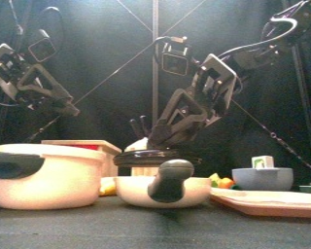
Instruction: Place pot lid to top of table
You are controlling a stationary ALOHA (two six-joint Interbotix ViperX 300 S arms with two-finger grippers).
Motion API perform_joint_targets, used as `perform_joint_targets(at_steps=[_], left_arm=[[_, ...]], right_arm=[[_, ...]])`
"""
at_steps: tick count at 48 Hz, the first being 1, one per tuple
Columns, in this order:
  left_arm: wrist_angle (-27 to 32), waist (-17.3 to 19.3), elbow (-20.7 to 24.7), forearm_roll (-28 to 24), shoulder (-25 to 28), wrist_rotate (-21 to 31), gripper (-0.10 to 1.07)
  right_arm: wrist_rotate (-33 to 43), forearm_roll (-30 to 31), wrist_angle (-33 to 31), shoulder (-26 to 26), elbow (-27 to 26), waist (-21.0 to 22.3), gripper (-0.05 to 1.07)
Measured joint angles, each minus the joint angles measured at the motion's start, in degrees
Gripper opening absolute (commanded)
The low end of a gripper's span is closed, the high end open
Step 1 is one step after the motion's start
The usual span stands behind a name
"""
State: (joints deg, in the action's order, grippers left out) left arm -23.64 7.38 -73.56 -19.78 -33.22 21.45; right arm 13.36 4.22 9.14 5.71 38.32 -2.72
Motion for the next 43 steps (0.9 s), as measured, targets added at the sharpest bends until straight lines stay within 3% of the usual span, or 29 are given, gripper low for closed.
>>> perform_joint_targets(at_steps=[22, 35, 43], left_arm=[[0.0, 0.1, -0.2, 0.2, 0.0, 0.0, 0.84], [0.0, 0.2, -0.3, 0.2, 0.0, 0.0, 0.84], [0.0, 0.3, -0.3, 0.2, -0.1, 0.0, 0.84]], right_arm=[[0.2, 6.2, -10.7, -12.5, 2.6, 7.9, 0.63], [0.3, 8.0, -13.7, -23.8, 8.1, 17.8, 0.63], [0.3, 7.9, -12.3, -29.0, 10.9, 27.1, 0.63]])
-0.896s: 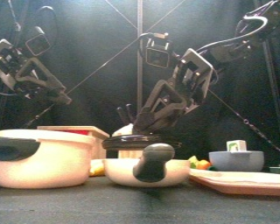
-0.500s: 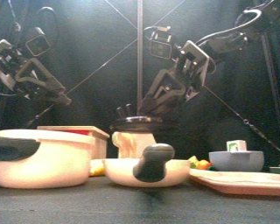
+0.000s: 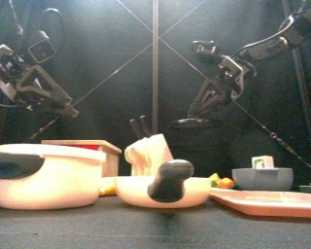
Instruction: Place pot lid to top of table
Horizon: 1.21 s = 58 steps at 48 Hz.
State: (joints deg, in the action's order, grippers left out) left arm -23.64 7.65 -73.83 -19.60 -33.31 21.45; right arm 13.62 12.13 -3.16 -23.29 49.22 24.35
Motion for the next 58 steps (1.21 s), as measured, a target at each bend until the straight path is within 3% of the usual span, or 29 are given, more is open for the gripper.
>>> perform_joint_targets(at_steps=[10, 18, 33, 44, 58], left_arm=[[0.0, 0.2, 0.0, 0.0, 0.1, 0.0, 0.84], [0.0, 0.3, -0.1, 0.0, 0.1, 0.0, 0.84], [0.0, 0.9, -0.4, 0.0, 0.1, 0.0, 0.84], [0.0, 1.6, -0.4, 0.0, 0.1, -0.1, 0.84], [0.1, 1.7, -0.5, -0.1, 0.1, 0.0, 0.84]], right_arm=[[0.0, 0.3, 3.9, 3.3, 0.2, 7.6, 0.63], [0.0, 0.3, 4.3, 7.1, -0.2, 9.4, 0.63], [0.2, -0.7, 6.2, 9.0, -0.3, 13.4, 0.63], [0.2, -1.5, 10.6, 16.6, -2.6, 17.0, 0.63], [0.2, -1.8, 11.1, 28.5, -11.1, 17.4, 0.65]])
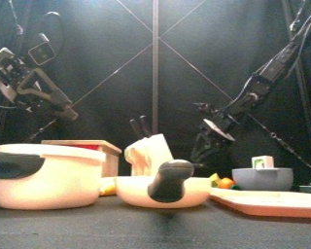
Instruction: Place pot lid to top of table
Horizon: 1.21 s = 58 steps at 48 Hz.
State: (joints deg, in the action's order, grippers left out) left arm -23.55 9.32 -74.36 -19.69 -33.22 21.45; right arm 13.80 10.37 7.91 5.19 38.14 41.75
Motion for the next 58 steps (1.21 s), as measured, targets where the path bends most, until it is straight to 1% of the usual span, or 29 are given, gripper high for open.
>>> perform_joint_targets(at_steps=[6, 19, 29, 47, 52, 58], left_arm=[[0.0, 0.1, -0.3, 0.0, -0.1, 0.0, 0.84], [0.0, 0.1, -0.4, 0.0, 0.0, 0.0, 0.84], [0.0, 0.1, -0.5, 0.1, 0.0, 0.0, 0.84], [0.0, 0.1, -0.5, 0.1, 0.0, 0.0, 0.84], [0.0, 0.1, -0.5, 0.0, 0.0, 0.0, 0.84], [0.0, 0.1, -0.7, 0.1, 0.0, 0.0, 0.84]], right_arm=[[0.0, 0.0, -0.6, 2.6, -2.2, 0.4, 0.65], [0.0, 0.0, -0.7, 5.3, -2.6, 1.1, 0.65], [0.0, -1.1, -0.4, 5.5, -3.6, 1.8, 0.65], [0.0, -2.3, -0.4, 8.0, -4.6, 1.8, 0.65], [0.0, -2.4, -0.4, 8.2, -5.1, 1.8, 0.67], [0.0, -2.4, -0.4, 8.2, -5.3, 1.8, 0.72]])
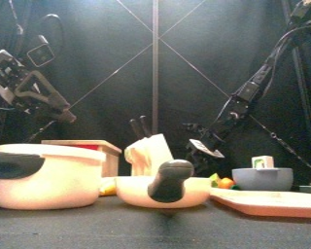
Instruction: Place pot lid to top of table
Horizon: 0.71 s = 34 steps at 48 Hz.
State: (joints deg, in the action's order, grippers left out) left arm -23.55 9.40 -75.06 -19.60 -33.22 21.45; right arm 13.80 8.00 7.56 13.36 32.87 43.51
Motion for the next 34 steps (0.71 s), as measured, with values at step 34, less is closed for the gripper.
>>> perform_joint_targets(at_steps=[34], left_arm=[[0.0, 0.0, 0.0, 0.0, 0.0, 0.0, 0.84]], right_arm=[[0.1, -0.2, -0.3, 0.1, -0.1, -0.1, 0.84]])
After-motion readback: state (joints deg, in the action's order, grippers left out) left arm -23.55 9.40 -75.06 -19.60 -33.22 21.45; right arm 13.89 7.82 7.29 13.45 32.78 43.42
